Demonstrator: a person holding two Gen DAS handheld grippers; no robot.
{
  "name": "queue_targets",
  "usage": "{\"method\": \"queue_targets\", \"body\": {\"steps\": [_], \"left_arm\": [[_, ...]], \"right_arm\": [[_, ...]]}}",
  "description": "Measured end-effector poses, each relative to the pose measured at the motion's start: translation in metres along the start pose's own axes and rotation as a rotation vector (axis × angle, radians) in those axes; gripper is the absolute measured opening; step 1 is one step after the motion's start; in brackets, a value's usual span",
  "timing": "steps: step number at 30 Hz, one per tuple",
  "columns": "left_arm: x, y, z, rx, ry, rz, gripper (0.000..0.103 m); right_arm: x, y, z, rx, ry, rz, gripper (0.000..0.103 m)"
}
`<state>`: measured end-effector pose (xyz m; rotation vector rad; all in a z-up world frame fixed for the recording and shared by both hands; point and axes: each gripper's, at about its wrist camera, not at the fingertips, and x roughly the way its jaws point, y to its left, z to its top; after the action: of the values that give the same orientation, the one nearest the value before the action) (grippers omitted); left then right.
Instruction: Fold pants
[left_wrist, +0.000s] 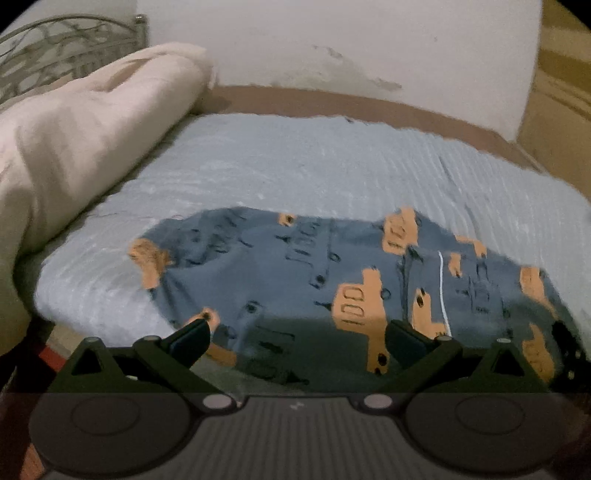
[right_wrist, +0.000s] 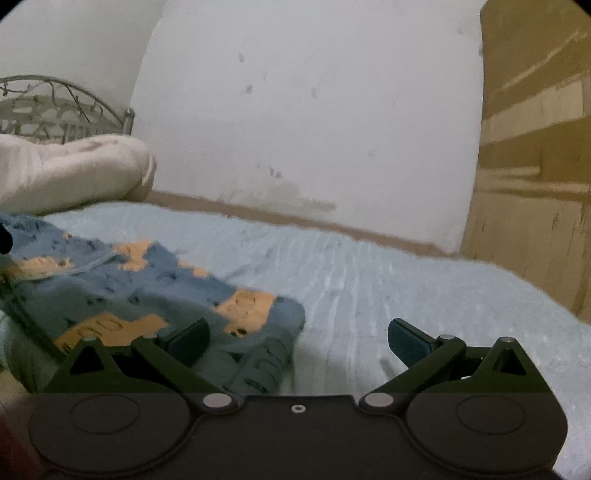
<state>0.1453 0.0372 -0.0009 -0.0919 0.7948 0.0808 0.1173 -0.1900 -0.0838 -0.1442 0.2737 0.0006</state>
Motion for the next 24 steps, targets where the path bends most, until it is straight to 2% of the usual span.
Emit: {"method": "queue_targets", "body": {"steps": [2, 5, 9, 12, 16, 24], "left_arm": [[-0.009, 0.009, 0.002, -0.03, -0.015, 0.003, 0.102], [-0.016, 0.021, 0.004, -0.051, -0.024, 0.02, 0.102], [-0.023, 0.031, 0.006, -0.068, -0.037, 0.038, 0.102], [-0.024, 0.034, 0.005, -0.08, -0.041, 0.044, 0.102], [-0.023, 0.032, 0.004, -0.079, -0.041, 0.034, 0.102], [-0.018, 0.033, 0.0, -0.069, -0.04, 0.015, 0.102]], "right_arm": [[-0.003, 0.005, 0.002, -0.013, -0.014, 0.008, 0.102], [0.003, 0.015, -0.002, -0.051, 0.029, 0.01, 0.102], [0.001, 0.017, -0.001, -0.047, 0.011, -0.001, 0.102], [-0.002, 0.017, 0.002, -0.042, -0.013, -0.005, 0.102], [0.003, 0.026, 0.001, -0.065, 0.025, 0.013, 0.102], [-0.004, 0.036, 0.022, -0.046, -0.017, 0.027, 0.102]]}}
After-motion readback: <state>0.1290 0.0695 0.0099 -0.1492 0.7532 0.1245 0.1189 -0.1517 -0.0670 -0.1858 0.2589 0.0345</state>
